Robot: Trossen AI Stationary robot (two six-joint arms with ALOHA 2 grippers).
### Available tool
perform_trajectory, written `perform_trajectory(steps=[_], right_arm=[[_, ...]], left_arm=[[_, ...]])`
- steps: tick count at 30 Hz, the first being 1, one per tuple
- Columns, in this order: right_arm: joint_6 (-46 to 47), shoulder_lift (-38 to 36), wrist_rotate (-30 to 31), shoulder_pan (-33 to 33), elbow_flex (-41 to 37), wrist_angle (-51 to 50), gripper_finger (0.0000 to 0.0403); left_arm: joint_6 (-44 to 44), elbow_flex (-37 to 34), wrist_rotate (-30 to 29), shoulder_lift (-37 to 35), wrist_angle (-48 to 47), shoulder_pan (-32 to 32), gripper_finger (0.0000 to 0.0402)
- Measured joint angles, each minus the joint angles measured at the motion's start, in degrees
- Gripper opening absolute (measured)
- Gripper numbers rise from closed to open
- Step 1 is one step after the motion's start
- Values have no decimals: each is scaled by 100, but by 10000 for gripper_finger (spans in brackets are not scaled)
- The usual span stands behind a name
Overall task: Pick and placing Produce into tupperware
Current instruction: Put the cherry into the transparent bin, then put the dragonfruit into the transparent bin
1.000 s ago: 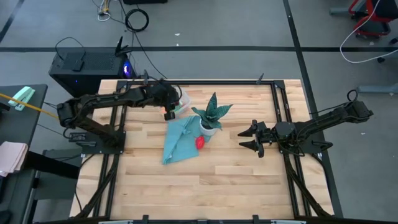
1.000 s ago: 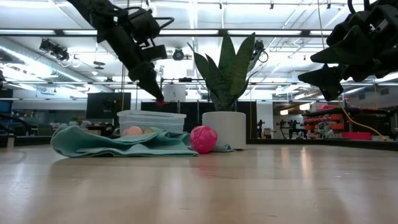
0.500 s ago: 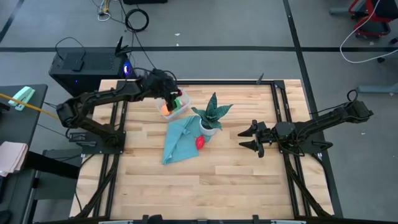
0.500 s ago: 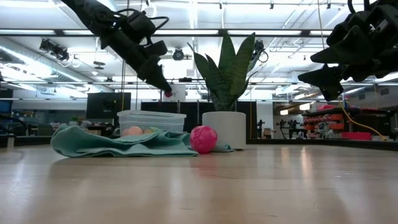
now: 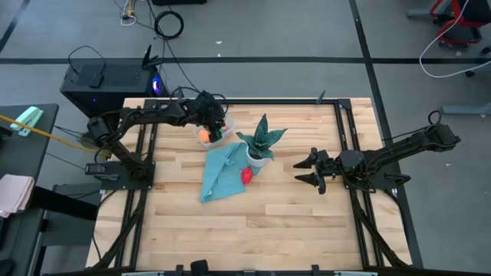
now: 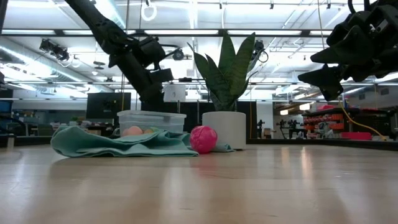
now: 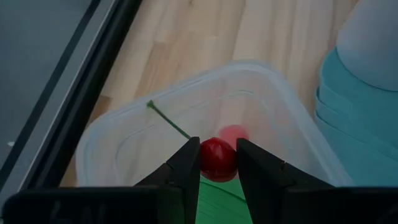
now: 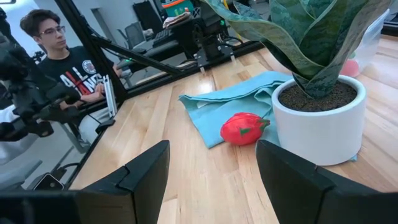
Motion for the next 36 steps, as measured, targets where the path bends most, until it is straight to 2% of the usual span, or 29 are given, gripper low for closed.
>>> perform_trajectory(steps=[10,23,28,32,36], right_arm=[[-1,0,0,-2,0,0,246],[-1,0,0,0,0,-1,246],[-19,1,0,0,0,1,246],[-17,1,0,-1,0,-1,246],[9,1,-1,0,0,-1,246]], left_arm=[[-2,0,-6,4,4,-11,112],[-147,0,-8,-47,-3,-7,215],[-86,0,-12,-514,6,-7,225],[-187,-2,-78,-1110,-32,-8,216],[-384,-2,253,-1770,-139,-203,200]])
